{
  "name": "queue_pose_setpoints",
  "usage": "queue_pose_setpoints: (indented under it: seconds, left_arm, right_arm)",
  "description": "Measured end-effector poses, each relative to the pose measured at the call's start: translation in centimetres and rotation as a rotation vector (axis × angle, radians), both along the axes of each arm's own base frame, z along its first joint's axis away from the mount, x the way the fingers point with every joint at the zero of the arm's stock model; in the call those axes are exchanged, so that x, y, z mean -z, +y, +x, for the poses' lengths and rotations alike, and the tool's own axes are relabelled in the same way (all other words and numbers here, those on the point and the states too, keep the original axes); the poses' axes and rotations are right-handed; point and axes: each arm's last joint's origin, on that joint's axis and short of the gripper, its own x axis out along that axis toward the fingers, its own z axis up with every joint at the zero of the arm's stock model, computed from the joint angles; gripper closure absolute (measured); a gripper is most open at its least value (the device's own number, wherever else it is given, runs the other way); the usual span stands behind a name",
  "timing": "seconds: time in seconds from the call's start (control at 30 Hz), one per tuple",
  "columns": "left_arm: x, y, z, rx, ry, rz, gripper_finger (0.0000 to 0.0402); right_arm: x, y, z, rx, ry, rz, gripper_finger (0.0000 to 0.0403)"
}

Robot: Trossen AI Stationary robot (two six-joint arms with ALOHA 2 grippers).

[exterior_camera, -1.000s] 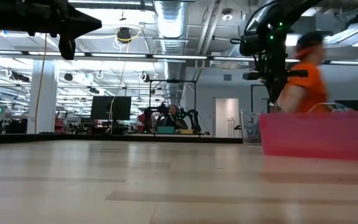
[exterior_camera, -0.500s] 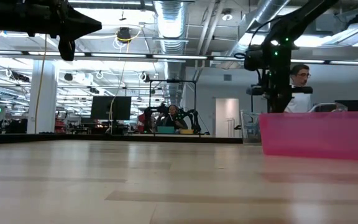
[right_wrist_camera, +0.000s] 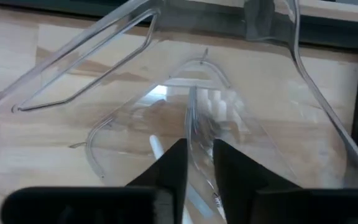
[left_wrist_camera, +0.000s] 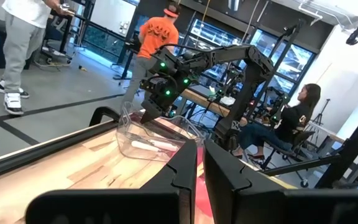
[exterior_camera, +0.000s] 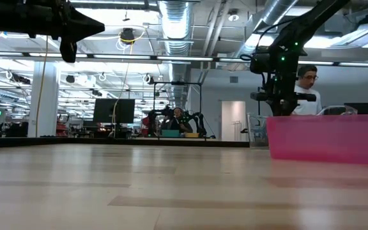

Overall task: Sort silverware by color (type)
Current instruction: Put the white fork into the transparent bin, then return to Home Position

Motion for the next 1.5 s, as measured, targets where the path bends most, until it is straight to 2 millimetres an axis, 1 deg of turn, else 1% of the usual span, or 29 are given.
queue_pose_setpoints:
  seconds: [0.1,0.23,0.3,0.4,0.5,0.6,0.67,0.73,0.83,0.9,0.97,1.03,1.1,1.2,1.23,1.27,1.33,1.43,1.5]
  left_arm:
    - [0.0,0.0,0.0,0.0,0.003,-0.001,0.0388]
    - [0.2,0.0,0.0,0.0,0.024,-0.005,0.0388]
    - [0.3,0.0,0.0,-0.007,0.025,-0.006,0.0388]
    - [0.4,0.1,0.0,-0.047,0.031,0.018,0.0388]
    - [0.3,0.2,0.0,-0.068,0.046,0.09,0.0388]
    - [0.0,0.2,0.0,-0.067,0.031,0.115,0.0388]
    - [0.0,0.2,-0.1,-0.069,0.025,0.116,0.0388]
    - [0.0,0.2,0.0,-0.07,0.027,0.121,0.0388]
    - [0.1,0.2,-0.1,-0.08,0.039,0.128,0.0388]
    - [0.1,0.2,-0.1,-0.097,0.05,0.137,0.0388]
    - [0.1,0.2,-0.1,-0.101,0.051,0.142,0.0388]
    - [0.2,0.2,-0.1,-0.097,0.056,0.142,0.0388]
    - [0.6,0.1,0.0,-0.084,0.062,0.139,0.0388]
    - [2.1,-0.3,0.2,-0.036,0.017,0.128,0.0388]
    - [2.9,-0.4,0.3,-0.017,0.005,0.118,0.0388]
    - [3.6,-0.6,0.3,-0.003,-0.009,0.11,0.0388]
    - [4.8,-0.9,0.0,0.005,-0.047,0.091,0.0388]
    - [5.7,-1.2,-0.4,0.015,-0.082,0.08,0.0388]
    - [6.3,-1.5,-0.7,0.048,-0.077,0.071,0.0388]
  right_arm:
    - [0.0,0.0,0.0,-0.027,0.011,-0.001,0.0287]
    - [-0.4,0.1,-0.1,-0.062,0.018,-0.011,0.0232]
    - [-1.5,0.5,0.0,-0.105,-0.001,-0.043,0.0206]
    - [-4.7,1.8,0.3,-0.219,-0.067,-0.137,0.018]
    - [-9.0,4.6,-0.2,-0.368,-0.173,-0.256,0.0172]
    - [-13.2,8.6,-1.7,-0.537,-0.292,-0.417,0.0171]
    - [-15.7,11.6,-3.5,-0.644,-0.38,-0.518,0.0171]
    - [-17.5,14.6,-5.8,-0.721,-0.469,-0.602,0.0171]
    - [-18.8,18.2,-9.7,-0.832,-0.592,-0.658,0.0171]
    - [-18.8,19.7,-12.0,-0.873,-0.67,-0.687,0.0171]
    - [-18.1,20.6,-14.0,-0.876,-0.792,-0.76,0.0171]
    - [-16.3,21.0,-15.1,-0.87,-0.908,-0.822,0.0171]
    - [-13.6,21.2,-15.6,-0.853,-0.999,-0.878,0.0171]
    - [-9.9,21.2,-15.8,-0.81,-1.104,-0.941,0.0171]
    - [-8.6,21.2,-15.5,-0.804,-1.116,-0.946,0.0171]
    - [-7.6,21.2,-14.8,-0.8,-1.113,-0.943,0.0171]
    - [-6.4,21.1,-13.9,-0.803,-1.075,-0.921,0.0171]
    - [-6.4,21.0,-13.3,-0.758,-1.057,-0.938,0.0171]
    - [-5.5,20.9,-13.1,-0.754,-1.003,-0.921,0.0171]
